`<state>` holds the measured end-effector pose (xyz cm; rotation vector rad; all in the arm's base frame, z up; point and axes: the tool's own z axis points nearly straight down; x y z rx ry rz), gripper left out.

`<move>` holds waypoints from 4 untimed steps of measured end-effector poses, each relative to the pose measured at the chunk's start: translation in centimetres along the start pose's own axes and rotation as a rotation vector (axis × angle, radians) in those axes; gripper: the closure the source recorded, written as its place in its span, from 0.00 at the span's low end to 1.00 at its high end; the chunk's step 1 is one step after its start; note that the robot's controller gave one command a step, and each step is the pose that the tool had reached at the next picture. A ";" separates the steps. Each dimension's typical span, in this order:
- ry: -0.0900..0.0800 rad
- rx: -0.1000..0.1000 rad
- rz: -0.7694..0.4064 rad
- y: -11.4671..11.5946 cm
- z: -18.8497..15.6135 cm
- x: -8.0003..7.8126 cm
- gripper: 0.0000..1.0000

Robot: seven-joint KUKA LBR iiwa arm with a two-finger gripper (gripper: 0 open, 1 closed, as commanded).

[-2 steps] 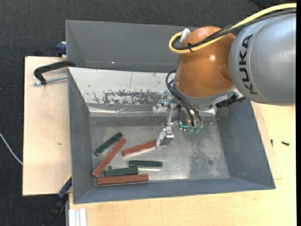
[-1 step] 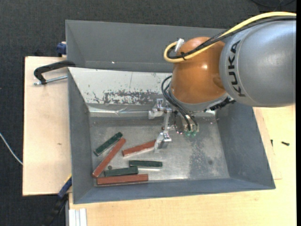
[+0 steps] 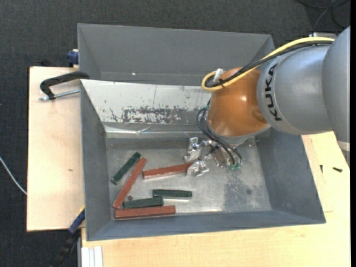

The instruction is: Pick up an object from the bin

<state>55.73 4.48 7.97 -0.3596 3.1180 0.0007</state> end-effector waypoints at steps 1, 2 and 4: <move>0.000 0.000 0.000 0.0 0.0 0.0 1.00; 0.000 0.000 -0.001 0.0 -0.1 0.0 1.00; -0.007 0.001 -0.067 0.3 -24.0 -2.6 1.00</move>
Offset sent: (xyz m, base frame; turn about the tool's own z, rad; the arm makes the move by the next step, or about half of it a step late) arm -0.0072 0.0035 0.1544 -0.0678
